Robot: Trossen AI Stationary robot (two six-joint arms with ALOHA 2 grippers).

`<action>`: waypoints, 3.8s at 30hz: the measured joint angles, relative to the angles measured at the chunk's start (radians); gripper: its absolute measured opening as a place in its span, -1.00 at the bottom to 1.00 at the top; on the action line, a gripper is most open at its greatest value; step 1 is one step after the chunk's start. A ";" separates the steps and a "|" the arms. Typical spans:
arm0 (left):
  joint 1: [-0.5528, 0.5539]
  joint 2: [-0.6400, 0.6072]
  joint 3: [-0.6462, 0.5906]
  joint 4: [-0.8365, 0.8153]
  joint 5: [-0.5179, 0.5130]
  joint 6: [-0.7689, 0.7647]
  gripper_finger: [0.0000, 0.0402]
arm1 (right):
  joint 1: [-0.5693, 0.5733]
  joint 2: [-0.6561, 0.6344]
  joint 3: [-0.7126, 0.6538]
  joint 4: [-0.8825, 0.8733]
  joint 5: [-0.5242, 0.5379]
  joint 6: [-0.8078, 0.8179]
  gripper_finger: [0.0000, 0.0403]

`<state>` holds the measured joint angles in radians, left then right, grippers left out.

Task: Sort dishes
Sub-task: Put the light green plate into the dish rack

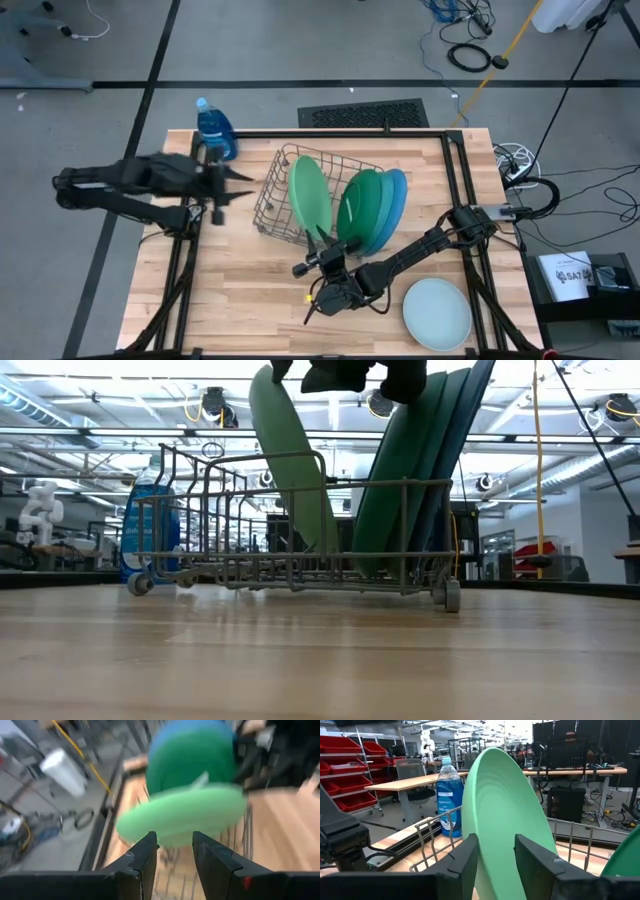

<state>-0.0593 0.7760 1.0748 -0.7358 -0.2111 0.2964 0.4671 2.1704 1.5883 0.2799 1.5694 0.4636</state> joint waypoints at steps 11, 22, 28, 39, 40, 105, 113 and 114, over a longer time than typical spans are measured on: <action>0.034 0.292 -0.063 0.036 -0.020 0.106 -0.37 | -0.002 0.000 0.000 0.000 0.000 0.015 -0.41; 0.086 0.481 -0.063 0.269 -0.019 0.302 -0.37 | 0.011 0.000 0.000 0.102 0.004 -0.231 -0.34; 0.082 0.525 -0.063 0.391 0.062 0.404 -0.37 | 0.012 -0.001 0.000 0.167 0.004 -0.336 -0.33; 0.079 0.575 -0.063 0.447 0.152 0.480 -0.37 | 0.000 -0.001 0.000 0.186 -0.002 -0.363 -0.33; 0.076 0.578 -0.063 0.455 0.155 0.494 -0.37 | 0.000 -0.001 0.000 0.188 0.002 -0.369 -0.33; -0.052 0.558 -0.033 0.487 0.151 0.522 -0.37 | 0.040 -0.001 0.000 -0.255 -0.049 0.067 -0.15; -0.053 0.618 -0.031 0.487 0.154 0.522 -0.37 | 0.040 -0.001 -0.001 -0.232 -0.049 0.078 0.00; -0.053 0.625 -0.031 0.487 0.154 0.522 -0.37 | 0.041 -0.001 -0.001 -0.226 -0.049 0.079 0.03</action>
<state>-0.1120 1.4013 1.0435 -0.2491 -0.0566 0.8185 0.5080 2.1693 1.5871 0.0537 1.5207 0.5426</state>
